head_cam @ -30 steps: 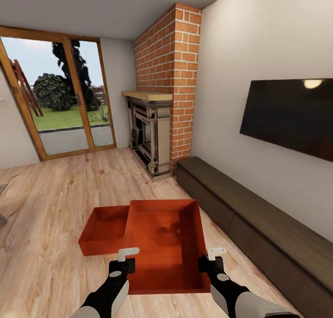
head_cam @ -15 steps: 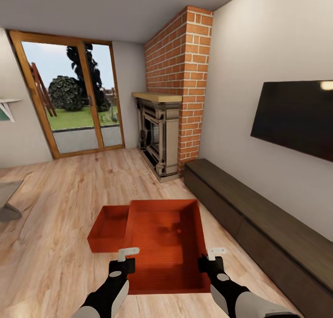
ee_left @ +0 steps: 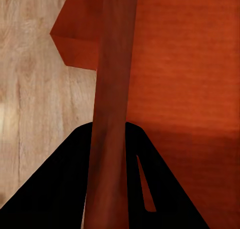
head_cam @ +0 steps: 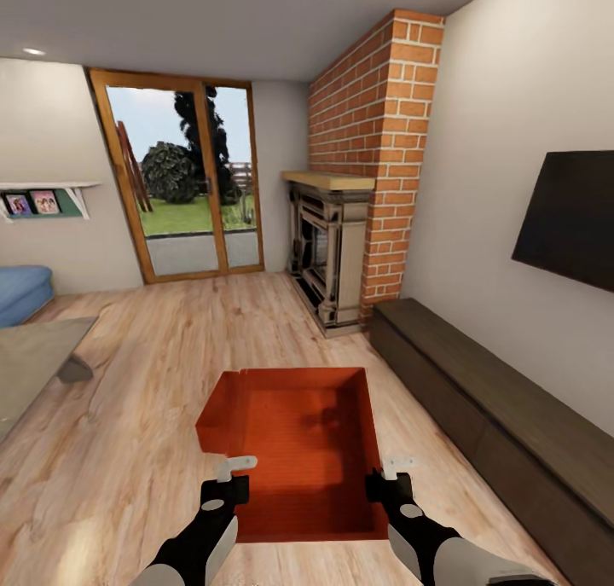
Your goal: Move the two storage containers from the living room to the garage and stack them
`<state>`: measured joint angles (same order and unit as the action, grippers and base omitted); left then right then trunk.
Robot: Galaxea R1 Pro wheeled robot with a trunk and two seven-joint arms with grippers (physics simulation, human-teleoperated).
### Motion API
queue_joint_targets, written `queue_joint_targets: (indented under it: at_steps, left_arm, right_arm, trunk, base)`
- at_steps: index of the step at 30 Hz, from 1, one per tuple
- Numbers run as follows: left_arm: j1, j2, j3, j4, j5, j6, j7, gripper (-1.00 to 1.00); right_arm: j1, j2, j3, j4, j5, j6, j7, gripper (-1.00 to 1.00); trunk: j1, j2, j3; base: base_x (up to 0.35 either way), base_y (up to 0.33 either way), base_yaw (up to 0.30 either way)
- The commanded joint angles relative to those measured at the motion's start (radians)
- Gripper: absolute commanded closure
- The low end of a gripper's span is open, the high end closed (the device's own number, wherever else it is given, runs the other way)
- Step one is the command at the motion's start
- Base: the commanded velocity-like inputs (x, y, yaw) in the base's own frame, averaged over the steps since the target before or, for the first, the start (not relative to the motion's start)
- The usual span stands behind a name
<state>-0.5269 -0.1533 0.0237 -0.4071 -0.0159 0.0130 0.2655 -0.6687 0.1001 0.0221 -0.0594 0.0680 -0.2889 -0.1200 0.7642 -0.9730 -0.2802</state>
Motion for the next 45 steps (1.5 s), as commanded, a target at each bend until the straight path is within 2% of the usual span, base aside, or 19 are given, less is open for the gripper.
queue_joint_targets:
  at_steps: [1,45]
  left_arm:
    - [-0.001,-0.002,0.015,-0.036,-0.007,0.002,0.006,1.0]
    - [-0.001,0.0,0.015,-0.034,-0.007,0.002,0.006,1.0]
  right_arm:
    - [0.0,0.0,-0.014,0.003,-0.008,-0.004,-0.009,1.0]
    - [0.0,0.0,-0.014,0.003,-0.008,-0.004,-0.009,1.0]
  trunk:
    - [0.0,-0.001,-0.001]
    - [0.0,-0.001,-0.001]
  base:
    - [0.0,0.0,0.3]
    - [0.0,0.0,0.3]
